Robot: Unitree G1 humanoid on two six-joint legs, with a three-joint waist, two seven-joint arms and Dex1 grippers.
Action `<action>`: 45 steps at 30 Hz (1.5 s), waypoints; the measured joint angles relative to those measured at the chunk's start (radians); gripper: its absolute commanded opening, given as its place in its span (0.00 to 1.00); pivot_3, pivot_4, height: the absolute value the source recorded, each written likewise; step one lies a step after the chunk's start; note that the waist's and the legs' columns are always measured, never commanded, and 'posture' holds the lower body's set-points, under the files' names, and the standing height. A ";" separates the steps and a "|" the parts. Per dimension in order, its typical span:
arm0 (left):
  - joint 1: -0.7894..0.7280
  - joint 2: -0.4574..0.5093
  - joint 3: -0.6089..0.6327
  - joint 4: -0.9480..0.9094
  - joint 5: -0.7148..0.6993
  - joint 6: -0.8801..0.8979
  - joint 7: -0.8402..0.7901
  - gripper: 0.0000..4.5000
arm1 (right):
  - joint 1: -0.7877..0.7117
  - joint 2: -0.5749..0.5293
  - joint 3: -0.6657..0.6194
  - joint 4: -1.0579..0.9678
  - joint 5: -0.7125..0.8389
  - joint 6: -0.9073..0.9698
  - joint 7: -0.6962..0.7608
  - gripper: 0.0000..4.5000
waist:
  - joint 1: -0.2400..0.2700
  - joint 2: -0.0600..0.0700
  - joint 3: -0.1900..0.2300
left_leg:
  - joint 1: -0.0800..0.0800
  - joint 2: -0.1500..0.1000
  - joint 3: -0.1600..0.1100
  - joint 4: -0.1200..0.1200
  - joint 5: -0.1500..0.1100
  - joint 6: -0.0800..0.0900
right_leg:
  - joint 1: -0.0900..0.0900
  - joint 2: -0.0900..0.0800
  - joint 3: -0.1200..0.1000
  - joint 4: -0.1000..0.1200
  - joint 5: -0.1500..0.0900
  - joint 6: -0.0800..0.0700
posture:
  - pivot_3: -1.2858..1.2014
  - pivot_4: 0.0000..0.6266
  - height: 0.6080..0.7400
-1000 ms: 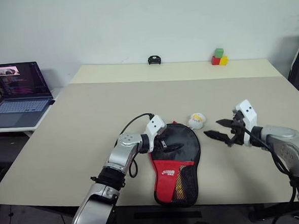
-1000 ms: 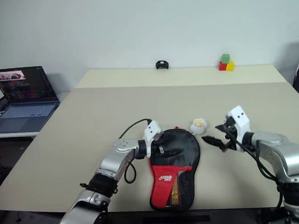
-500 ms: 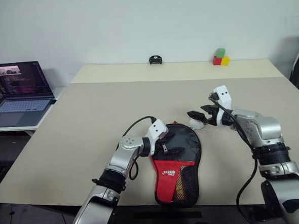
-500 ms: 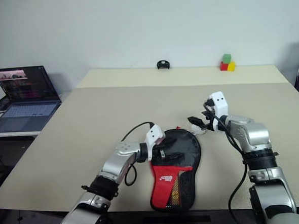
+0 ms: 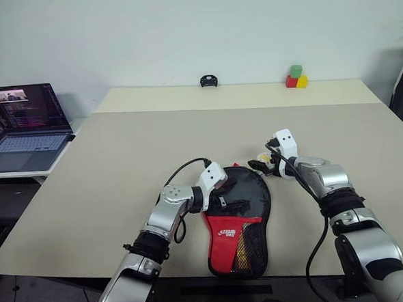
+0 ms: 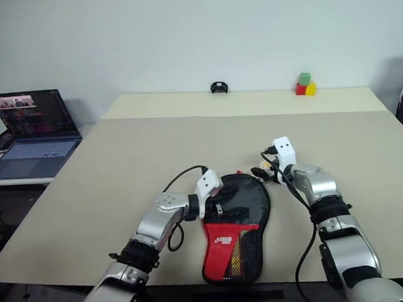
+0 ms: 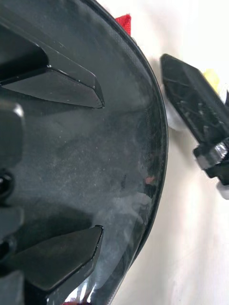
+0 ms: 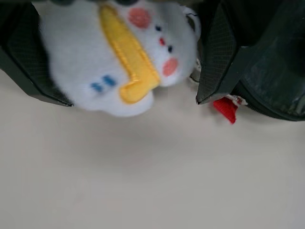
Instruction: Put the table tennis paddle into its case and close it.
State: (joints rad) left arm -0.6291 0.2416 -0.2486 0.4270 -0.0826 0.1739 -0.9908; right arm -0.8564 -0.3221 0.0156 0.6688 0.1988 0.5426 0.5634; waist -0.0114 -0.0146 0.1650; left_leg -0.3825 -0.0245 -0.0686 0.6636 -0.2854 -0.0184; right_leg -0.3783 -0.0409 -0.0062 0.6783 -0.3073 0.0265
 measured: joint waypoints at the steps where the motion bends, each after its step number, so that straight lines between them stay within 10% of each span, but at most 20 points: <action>1: 0.000 0.000 0.000 0.000 0.000 -0.001 0.000 0.96 | 0.000 0.000 0.000 0.001 -0.003 -0.003 0.000 0.79 | 0.000 0.000 0.000 | 0.000 0.000 0.000 0.000 0.000 0.000 | 0.000 0.000 0.000 0.000 0.000 0.000 | 0.52 0.24 1.00; 12: -0.026 -0.006 -0.013 0.079 0.019 -0.061 -0.001 0.96 | 0.003 0.005 0.000 -0.002 -0.032 -0.013 -0.005 0.12 | 0.001 0.002 -0.001 | 0.002 0.000 0.000 0.001 0.000 0.000 | 0.002 0.000 0.000 0.002 0.000 0.000 | 0.52 0.24 1.00; 45: -0.108 -0.045 -0.047 0.276 0.045 -0.177 -0.073 0.96 | 0.565 -0.427 -0.133 -1.067 0.284 0.630 0.134 0.11 | 0.025 0.008 -0.012 | 0.005 -0.002 -0.005 0.001 0.000 0.001 | 0.010 0.000 -0.005 -0.003 -0.001 0.001 | 0.52 0.24 1.00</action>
State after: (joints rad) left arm -0.7372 0.1961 -0.2957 0.7035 -0.0374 -0.0035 -1.0641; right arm -0.2911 -0.7488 -0.1176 -0.3983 0.4828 1.1723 0.6977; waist 0.0138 -0.0070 0.1532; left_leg -0.3777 -0.0269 -0.0732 0.6644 -0.2856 -0.0177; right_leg -0.3685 -0.0406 -0.0108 0.6757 -0.3079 0.0274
